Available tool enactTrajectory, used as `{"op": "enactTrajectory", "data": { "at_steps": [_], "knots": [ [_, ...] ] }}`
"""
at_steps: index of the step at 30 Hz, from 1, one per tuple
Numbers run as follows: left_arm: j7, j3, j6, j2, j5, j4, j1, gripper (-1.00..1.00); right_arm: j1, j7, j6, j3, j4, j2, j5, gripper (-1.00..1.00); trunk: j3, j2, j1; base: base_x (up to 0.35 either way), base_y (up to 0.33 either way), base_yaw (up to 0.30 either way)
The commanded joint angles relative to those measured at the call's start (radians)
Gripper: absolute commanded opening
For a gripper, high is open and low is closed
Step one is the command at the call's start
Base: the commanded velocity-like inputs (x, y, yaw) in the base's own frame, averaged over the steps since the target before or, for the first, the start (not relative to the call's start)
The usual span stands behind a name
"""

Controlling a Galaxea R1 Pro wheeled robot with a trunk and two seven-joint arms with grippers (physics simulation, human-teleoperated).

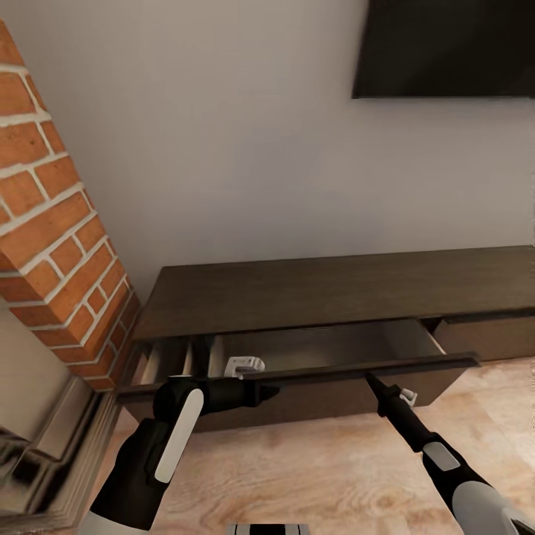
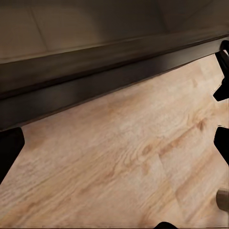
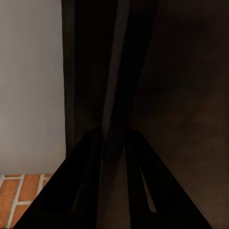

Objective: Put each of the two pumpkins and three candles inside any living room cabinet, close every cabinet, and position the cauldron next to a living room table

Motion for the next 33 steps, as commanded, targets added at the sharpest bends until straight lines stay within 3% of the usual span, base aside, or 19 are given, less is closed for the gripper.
{"op": "enactTrajectory", "data": {
  "at_steps": [1, 14, 33],
  "knots": [
    [-0.01, 0.001, 0.004, -0.001, -0.01, 0.0, -0.001, 1.0, -0.001, 0.035, 0.02, 0.029, 0.001, 0.008, -0.008, -1.0, -0.001, 0.0, -0.001, -0.296, 0.0, 0.0],
    [-0.01, 0.001, 0.004, -0.001, -0.01, 0.0, -0.001, 1.0, -0.001, 0.035, 0.02, 0.029, 0.001, 0.008, -0.008, -1.0, -0.001, 0.0, -0.001, -0.279, 0.0, 0.0],
    [-0.01, 0.001, 0.004, -0.001, -0.01, -0.001, 0.0, 1.0, -0.001, 0.035, 0.02, 0.029, 0.002, 0.008, -0.008, -1.0, -0.001, 0.0, -0.001, -0.035, 0.0, 0.0]
  ]
}}
